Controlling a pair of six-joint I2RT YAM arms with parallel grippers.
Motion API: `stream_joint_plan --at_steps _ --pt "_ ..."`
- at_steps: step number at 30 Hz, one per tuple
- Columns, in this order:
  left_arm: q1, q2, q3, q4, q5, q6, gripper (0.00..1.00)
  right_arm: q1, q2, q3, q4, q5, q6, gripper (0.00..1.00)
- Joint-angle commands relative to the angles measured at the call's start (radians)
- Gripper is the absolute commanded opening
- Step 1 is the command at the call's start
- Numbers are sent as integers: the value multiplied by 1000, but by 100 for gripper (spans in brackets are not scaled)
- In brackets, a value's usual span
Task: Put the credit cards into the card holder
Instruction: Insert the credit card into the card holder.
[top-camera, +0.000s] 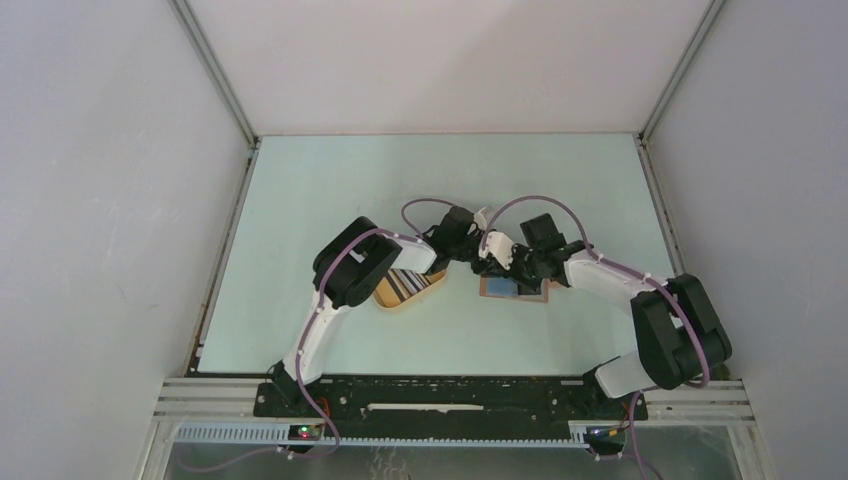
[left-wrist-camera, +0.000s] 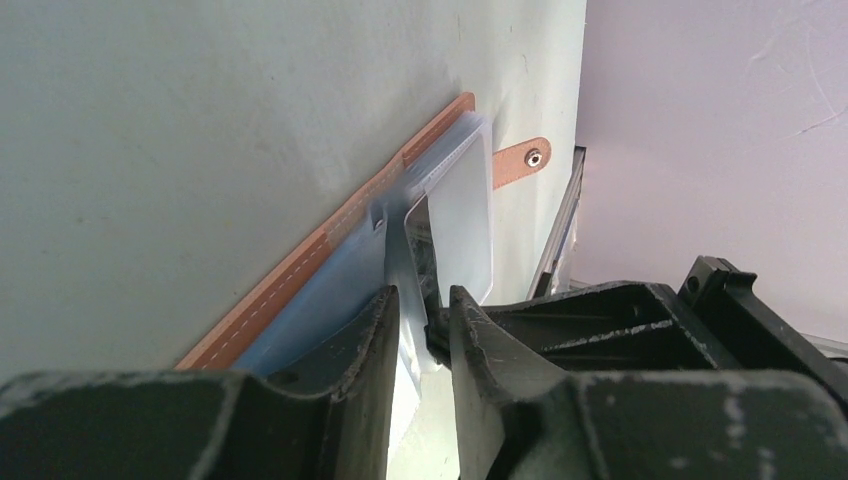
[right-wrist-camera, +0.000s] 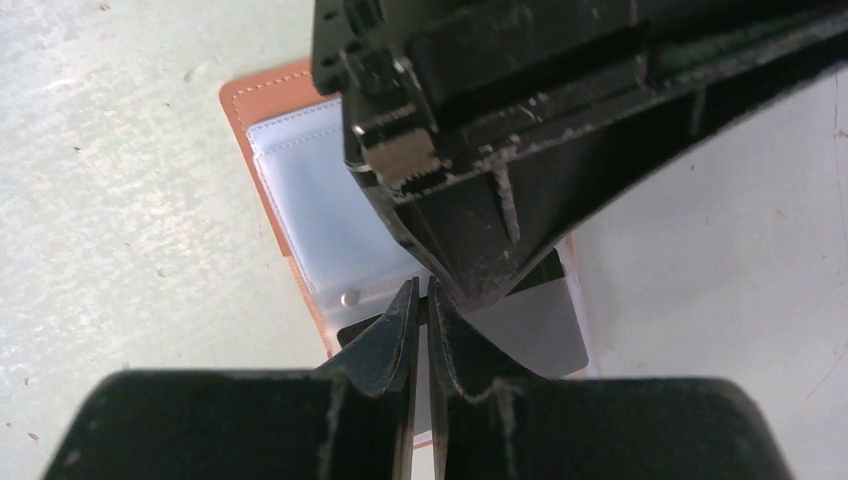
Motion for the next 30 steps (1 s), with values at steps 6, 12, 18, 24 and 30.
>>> stream_joint_plan --at_steps 6,12,18,24,30 --pt "-13 27 27 -55 4 19 32 -86 -60 -2 16 22 9 14" --pt "-14 8 27 -54 2 30 33 -169 -106 14 -29 -135 63 15" --pt "-13 -76 20 -56 -33 72 36 -309 -130 104 -197 -436 149 20" --pt "-11 -214 -6 -104 -88 146 36 -414 -111 188 -356 -636 136 22" --pt "-7 -407 -3 -258 -159 225 36 -495 -119 196 -365 -703 157 22"
